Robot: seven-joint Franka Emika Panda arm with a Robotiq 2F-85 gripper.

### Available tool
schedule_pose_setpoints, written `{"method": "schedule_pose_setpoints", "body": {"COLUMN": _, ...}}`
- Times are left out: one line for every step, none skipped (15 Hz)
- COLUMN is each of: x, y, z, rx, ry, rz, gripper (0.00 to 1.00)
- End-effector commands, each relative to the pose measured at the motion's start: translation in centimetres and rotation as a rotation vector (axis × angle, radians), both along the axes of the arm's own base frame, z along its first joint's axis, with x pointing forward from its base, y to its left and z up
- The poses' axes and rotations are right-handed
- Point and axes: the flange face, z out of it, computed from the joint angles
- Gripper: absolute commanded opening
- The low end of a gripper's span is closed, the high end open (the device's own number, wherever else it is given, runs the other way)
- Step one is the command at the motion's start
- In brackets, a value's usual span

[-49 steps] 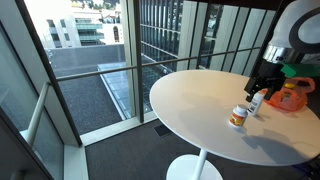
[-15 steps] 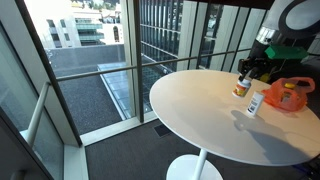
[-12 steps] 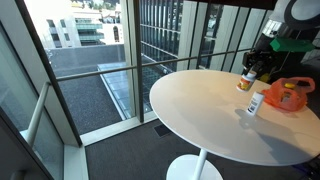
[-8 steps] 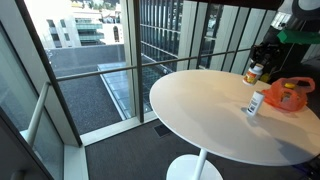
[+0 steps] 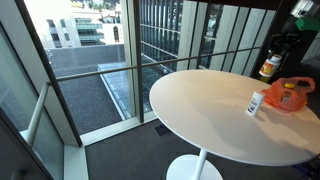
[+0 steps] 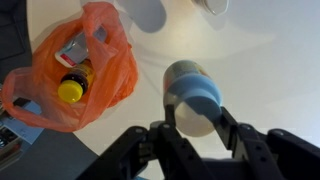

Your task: Pick up the mentos container from the table and put it in the orange plastic bag, pick up the longest white container from the orange plastic bag and put it on the table, pick up the white medicine bottle from the table and put it in the orange plastic bag

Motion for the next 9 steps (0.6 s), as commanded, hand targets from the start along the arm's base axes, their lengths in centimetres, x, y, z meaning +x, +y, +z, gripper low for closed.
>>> {"method": "schedule_pose_setpoints", "body": {"x": -1.5, "y": -2.8, "z": 1.8, "rx": 0.007, "ry": 0.020, "rz": -0.068, "gripper": 0.19}}
{"method": "schedule_pose_setpoints", "body": {"x": -2.1, "y": -3.7, "z": 1.8, "rx": 0.010, "ry": 0.027, "rz": -0.085, "gripper": 0.19}}
{"method": "schedule_pose_setpoints", "body": {"x": -2.6, "y": -4.6, "z": 1.8, "rx": 0.015, "ry": 0.034, "rz": -0.101, "gripper": 0.19}}
{"method": "schedule_pose_setpoints", "body": {"x": -3.1, "y": -5.3, "z": 1.7, "rx": 0.020, "ry": 0.042, "rz": -0.114, "gripper": 0.19}}
{"method": "schedule_pose_setpoints", "body": {"x": -3.6, "y": -6.0, "z": 1.6, "rx": 0.025, "ry": 0.049, "rz": -0.129, "gripper": 0.19}}
{"method": "schedule_pose_setpoints", "body": {"x": -4.2, "y": -6.7, "z": 1.4, "rx": 0.030, "ry": 0.058, "rz": -0.143, "gripper": 0.19}}
{"method": "schedule_pose_setpoints", "body": {"x": -4.7, "y": -7.4, "z": 1.2, "rx": 0.035, "ry": 0.068, "rz": -0.157, "gripper": 0.19}}
{"method": "schedule_pose_setpoints", "body": {"x": -5.3, "y": -8.1, "z": 1.0, "rx": 0.042, "ry": 0.076, "rz": -0.170, "gripper": 0.19}}
{"method": "schedule_pose_setpoints", "body": {"x": -5.8, "y": -8.7, "z": 0.8, "rx": 0.050, "ry": 0.086, "rz": -0.182, "gripper": 0.19}}
